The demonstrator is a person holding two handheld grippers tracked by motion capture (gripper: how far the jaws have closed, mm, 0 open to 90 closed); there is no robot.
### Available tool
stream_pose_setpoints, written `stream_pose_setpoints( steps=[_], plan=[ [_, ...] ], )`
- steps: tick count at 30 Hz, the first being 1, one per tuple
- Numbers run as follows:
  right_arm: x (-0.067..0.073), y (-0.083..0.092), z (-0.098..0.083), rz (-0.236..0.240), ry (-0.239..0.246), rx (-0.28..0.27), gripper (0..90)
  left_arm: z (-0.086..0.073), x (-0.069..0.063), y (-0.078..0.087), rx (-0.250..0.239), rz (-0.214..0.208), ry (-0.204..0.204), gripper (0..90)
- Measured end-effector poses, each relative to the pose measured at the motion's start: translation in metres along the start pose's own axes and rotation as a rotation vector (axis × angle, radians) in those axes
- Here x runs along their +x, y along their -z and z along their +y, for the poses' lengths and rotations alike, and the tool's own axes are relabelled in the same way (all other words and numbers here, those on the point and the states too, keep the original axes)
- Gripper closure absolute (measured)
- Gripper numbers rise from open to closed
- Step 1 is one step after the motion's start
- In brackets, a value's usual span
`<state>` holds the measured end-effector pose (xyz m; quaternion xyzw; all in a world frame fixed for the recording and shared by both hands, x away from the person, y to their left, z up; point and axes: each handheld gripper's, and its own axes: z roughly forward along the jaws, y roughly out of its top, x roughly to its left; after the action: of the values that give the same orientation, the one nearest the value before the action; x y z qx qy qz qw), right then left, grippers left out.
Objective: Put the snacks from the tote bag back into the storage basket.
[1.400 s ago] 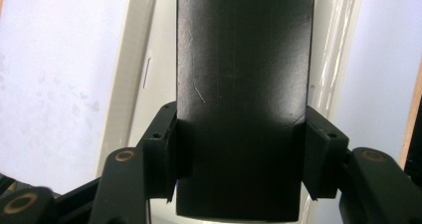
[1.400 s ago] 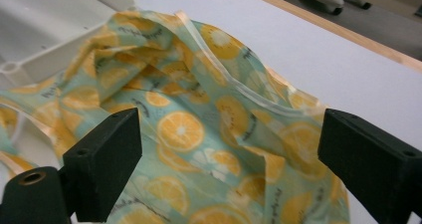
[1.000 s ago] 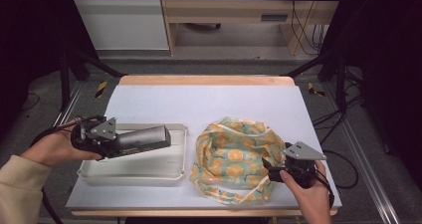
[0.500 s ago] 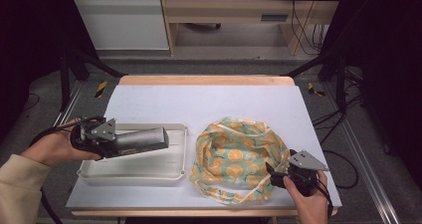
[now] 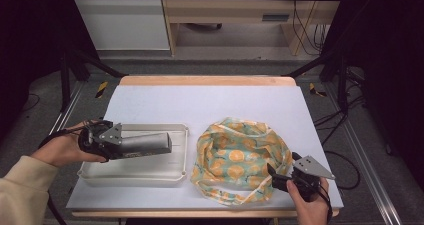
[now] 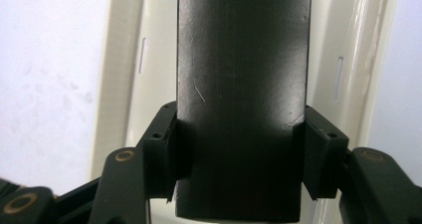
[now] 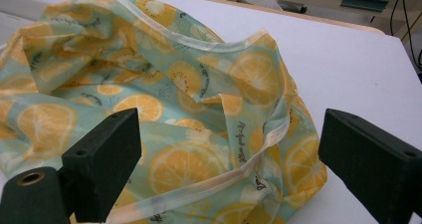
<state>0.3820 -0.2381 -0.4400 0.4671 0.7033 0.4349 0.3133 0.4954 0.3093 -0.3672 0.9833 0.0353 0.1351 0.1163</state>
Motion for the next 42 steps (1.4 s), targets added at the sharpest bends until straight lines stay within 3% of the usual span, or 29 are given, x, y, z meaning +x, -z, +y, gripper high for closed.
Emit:
stream_pose_setpoints(
  steps=[5,16,21,42],
  plan=[
    [-0.001,0.001,0.000,-0.026,0.006,-0.003,9.8,-0.002,-0.005,-0.001,-0.027,0.005,-0.003,43.5],
    [-0.007,0.000,-0.004,-0.076,0.011,0.026,9.5,-0.001,-0.010,-0.007,-0.026,-0.020,-0.035,43.4],
    [-0.006,0.000,-0.004,-0.085,0.034,0.039,9.5,0.006,-0.010,-0.014,-0.031,-0.038,-0.049,43.4],
    [-0.007,0.000,-0.004,-0.095,0.023,0.042,8.7,0.021,-0.015,-0.040,-0.044,-0.103,-0.086,43.4]
  ],
)
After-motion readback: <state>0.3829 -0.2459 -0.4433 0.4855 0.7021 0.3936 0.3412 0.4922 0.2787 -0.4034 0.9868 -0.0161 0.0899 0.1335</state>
